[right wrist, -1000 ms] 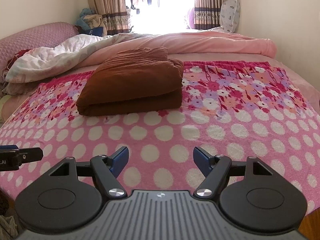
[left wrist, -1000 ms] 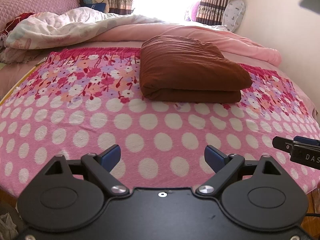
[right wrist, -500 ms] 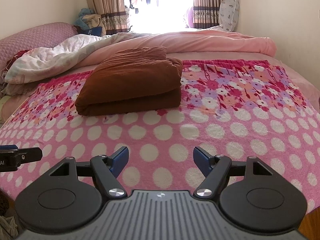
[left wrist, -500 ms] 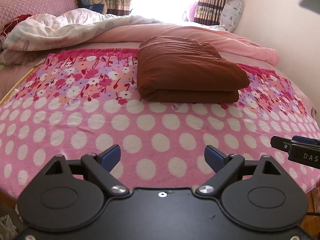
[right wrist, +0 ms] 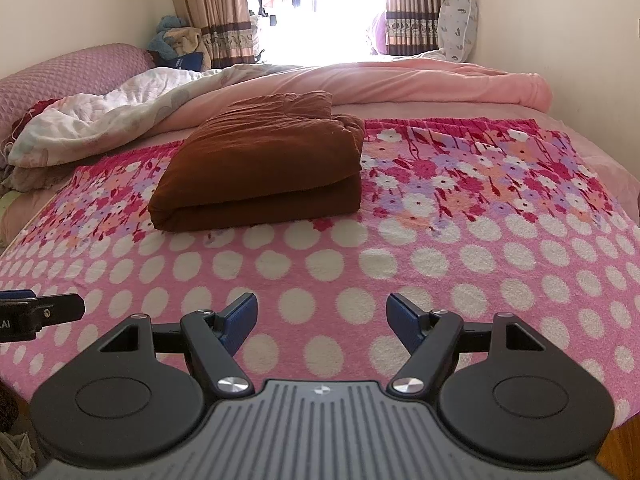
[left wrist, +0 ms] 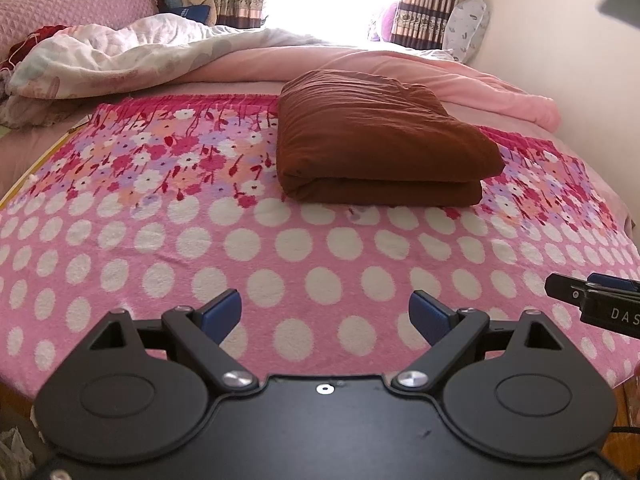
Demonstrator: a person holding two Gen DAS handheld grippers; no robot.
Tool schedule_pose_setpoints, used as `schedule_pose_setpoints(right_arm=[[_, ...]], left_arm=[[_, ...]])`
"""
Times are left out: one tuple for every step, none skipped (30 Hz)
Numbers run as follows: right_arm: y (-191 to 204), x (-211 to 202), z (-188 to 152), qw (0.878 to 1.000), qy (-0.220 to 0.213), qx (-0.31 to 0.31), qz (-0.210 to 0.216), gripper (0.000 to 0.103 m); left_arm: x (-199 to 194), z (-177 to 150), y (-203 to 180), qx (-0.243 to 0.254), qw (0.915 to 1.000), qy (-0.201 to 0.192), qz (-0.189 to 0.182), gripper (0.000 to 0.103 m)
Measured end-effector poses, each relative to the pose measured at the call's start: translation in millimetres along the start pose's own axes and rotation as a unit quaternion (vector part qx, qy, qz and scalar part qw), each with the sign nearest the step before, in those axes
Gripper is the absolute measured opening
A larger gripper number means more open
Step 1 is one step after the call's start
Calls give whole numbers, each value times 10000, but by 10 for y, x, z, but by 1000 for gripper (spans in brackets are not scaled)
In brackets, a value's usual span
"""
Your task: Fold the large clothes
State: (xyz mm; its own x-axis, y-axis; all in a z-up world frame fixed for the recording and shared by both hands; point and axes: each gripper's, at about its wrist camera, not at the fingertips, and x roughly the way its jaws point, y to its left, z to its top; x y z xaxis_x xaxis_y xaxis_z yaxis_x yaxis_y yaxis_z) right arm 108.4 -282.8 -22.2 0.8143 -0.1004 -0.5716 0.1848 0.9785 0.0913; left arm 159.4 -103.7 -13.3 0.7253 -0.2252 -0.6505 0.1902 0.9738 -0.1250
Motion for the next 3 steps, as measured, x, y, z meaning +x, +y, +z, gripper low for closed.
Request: schedule_pose_setpoints(right_arm=[[0,0,-1,10000,3,-1,5,86],[-3,1,7,10000,1,3,4,86],[-3,0,0,10000,2,1,4,86]], left_arm=[[1,2,2,-6,10000,2,6,93],[1,3,2,-3,10000,-1,2,93],[2,4,0,1,10000,-1,-7,93]])
